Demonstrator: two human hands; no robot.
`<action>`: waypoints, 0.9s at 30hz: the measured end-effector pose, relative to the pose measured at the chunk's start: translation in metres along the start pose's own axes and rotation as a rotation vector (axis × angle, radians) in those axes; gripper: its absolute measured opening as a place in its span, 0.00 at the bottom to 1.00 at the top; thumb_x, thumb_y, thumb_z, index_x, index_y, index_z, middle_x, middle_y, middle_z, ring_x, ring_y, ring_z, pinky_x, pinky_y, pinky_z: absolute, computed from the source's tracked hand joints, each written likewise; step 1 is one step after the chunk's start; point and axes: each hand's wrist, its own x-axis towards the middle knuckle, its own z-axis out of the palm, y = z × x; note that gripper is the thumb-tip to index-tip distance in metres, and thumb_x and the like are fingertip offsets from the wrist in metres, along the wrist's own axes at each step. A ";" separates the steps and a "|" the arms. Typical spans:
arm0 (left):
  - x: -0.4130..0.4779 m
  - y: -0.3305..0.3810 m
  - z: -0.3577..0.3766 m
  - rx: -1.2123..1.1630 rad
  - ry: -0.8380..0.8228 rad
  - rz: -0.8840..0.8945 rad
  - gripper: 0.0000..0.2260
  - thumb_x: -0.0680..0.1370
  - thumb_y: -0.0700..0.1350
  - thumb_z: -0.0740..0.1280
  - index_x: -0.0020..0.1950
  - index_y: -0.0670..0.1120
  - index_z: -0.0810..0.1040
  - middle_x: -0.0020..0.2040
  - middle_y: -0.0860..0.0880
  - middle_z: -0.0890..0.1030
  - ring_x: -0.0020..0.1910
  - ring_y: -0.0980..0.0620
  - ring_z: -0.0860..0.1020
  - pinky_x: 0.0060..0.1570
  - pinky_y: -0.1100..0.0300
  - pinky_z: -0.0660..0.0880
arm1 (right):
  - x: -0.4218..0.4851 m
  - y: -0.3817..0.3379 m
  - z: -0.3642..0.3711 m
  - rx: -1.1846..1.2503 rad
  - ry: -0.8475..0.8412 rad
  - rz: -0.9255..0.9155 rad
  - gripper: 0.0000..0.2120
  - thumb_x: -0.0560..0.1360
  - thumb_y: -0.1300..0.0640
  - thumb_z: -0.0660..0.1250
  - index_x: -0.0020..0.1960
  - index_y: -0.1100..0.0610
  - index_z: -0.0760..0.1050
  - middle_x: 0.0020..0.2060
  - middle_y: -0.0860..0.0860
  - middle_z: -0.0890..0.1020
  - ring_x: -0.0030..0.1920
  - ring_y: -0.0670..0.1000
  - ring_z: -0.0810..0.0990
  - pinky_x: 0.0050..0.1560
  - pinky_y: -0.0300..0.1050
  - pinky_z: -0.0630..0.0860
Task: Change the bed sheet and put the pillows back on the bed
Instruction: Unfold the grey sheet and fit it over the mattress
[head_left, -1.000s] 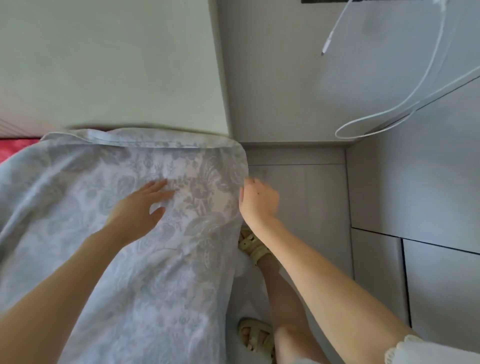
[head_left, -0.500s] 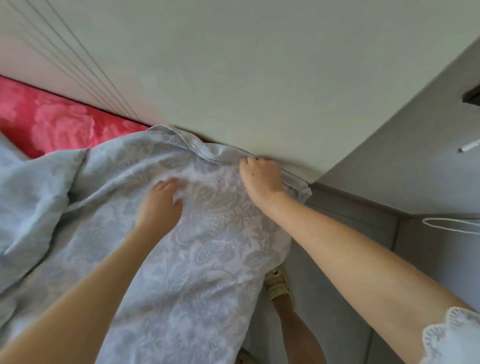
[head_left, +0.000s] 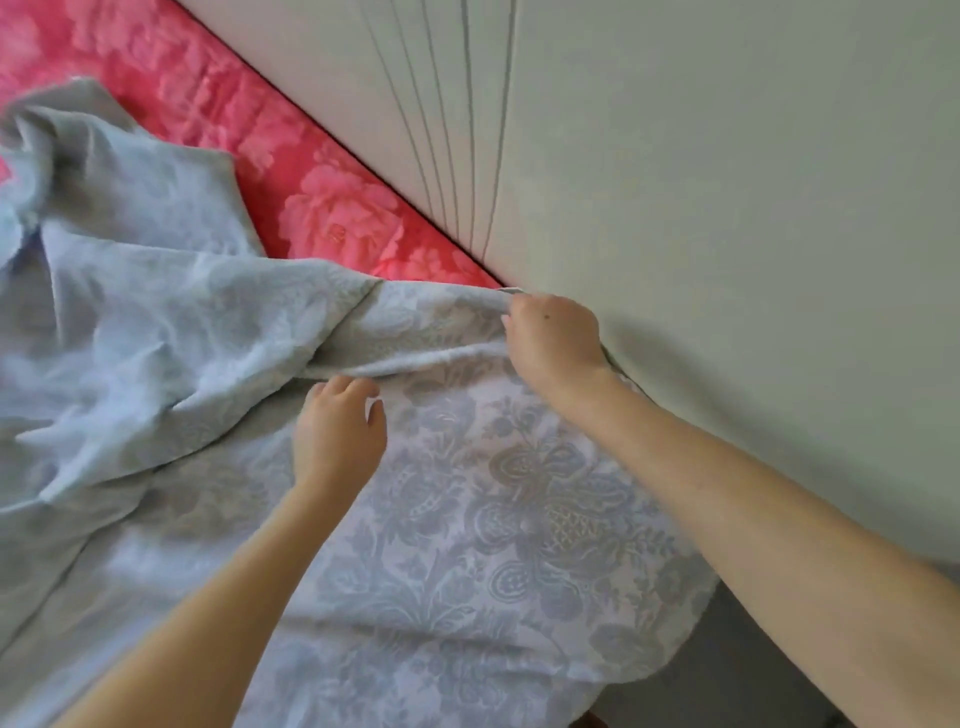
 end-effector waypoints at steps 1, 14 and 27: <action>0.004 -0.014 -0.008 0.021 0.042 -0.078 0.10 0.78 0.42 0.64 0.56 0.41 0.79 0.52 0.42 0.79 0.53 0.41 0.74 0.41 0.55 0.69 | 0.017 -0.014 -0.004 0.028 0.017 -0.043 0.11 0.78 0.64 0.59 0.58 0.60 0.74 0.53 0.56 0.80 0.53 0.59 0.79 0.41 0.45 0.64; 0.038 -0.145 -0.017 0.203 -0.175 -0.480 0.19 0.78 0.57 0.62 0.62 0.47 0.66 0.53 0.45 0.76 0.44 0.46 0.75 0.30 0.58 0.67 | 0.150 -0.178 0.015 0.204 -0.147 -0.282 0.21 0.79 0.45 0.59 0.64 0.59 0.73 0.61 0.56 0.76 0.61 0.58 0.75 0.57 0.50 0.71; 0.073 -0.253 -0.055 -0.103 0.041 -0.547 0.14 0.80 0.49 0.59 0.61 0.43 0.73 0.41 0.46 0.80 0.42 0.45 0.76 0.35 0.55 0.67 | 0.238 -0.291 0.052 0.244 -0.341 0.024 0.20 0.74 0.41 0.66 0.48 0.60 0.74 0.43 0.55 0.79 0.45 0.57 0.77 0.40 0.44 0.67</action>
